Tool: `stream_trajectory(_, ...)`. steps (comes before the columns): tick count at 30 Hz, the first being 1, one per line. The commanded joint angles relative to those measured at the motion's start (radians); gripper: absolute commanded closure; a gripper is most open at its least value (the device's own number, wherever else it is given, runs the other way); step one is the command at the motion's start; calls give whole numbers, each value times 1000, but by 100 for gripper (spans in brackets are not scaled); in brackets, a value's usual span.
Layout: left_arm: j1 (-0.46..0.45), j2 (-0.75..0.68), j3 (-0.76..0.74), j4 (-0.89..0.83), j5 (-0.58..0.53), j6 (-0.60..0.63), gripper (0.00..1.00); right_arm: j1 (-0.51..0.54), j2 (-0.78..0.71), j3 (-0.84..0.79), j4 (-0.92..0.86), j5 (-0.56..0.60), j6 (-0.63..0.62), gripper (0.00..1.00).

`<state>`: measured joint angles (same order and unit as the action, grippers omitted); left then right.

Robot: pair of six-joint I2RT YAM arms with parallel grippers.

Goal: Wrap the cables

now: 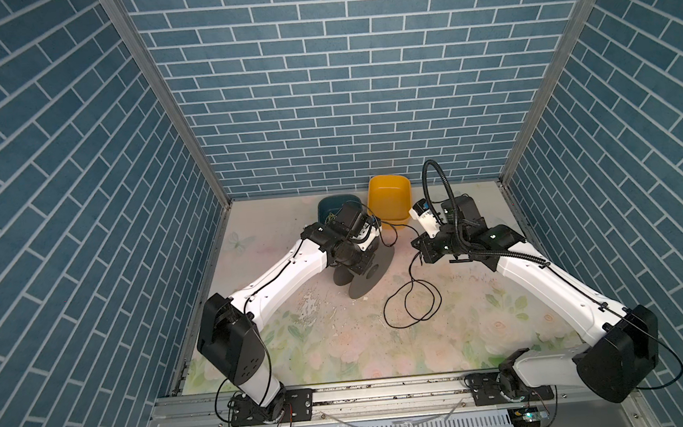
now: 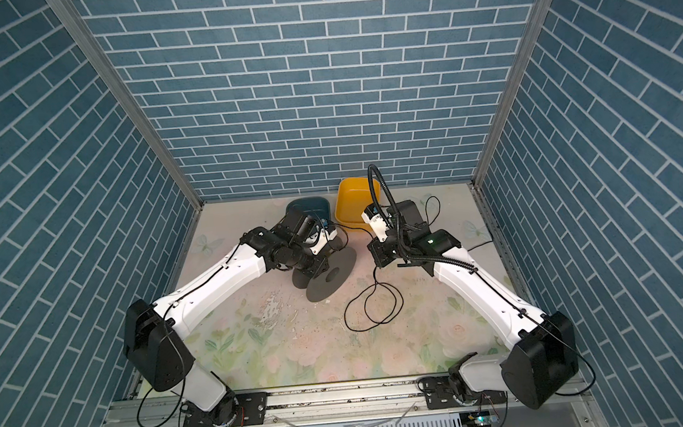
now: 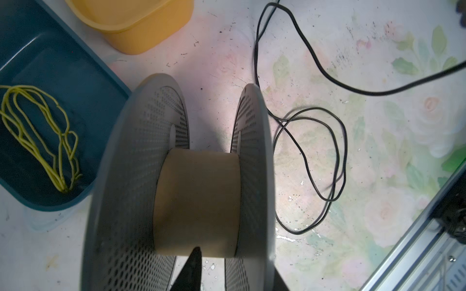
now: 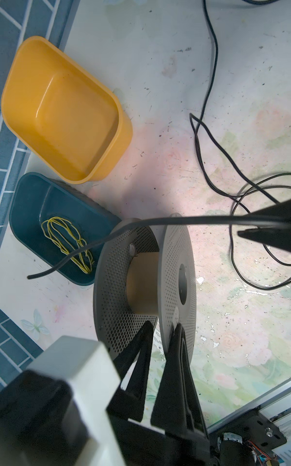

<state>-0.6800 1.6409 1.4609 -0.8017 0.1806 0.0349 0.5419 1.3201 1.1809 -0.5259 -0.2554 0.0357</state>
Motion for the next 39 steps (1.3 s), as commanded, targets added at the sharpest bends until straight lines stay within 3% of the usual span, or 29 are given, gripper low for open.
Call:
stream_trajectory(1, 4, 14, -14, 11, 16, -6, 70, -2, 1, 28, -20, -19, -43, 100)
stream_trajectory(9, 3, 7, -8, 7, 6, -8, 72, -2, 14, 32, -5, -29, -46, 100)
stream_trajectory(13, 3, -5, 0, -5, 2, -10, 60, -2, 20, 49, -19, -36, -50, 100)
stream_trajectory(17, 4, -42, 12, -28, -9, -21, 38, -2, 18, 70, -42, -46, -61, 100)
stream_trajectory(23, 22, -104, 85, -109, 9, -10, 31, -1, -5, 102, -89, -93, -132, 100)
stream_trajectory(28, 89, -148, 125, -149, 44, 15, 25, 2, -2, 163, -175, -159, -210, 100)
stream_trajectory(39, 120, -165, 56, -57, 69, 54, 22, 13, 158, 357, -383, -198, -366, 100)
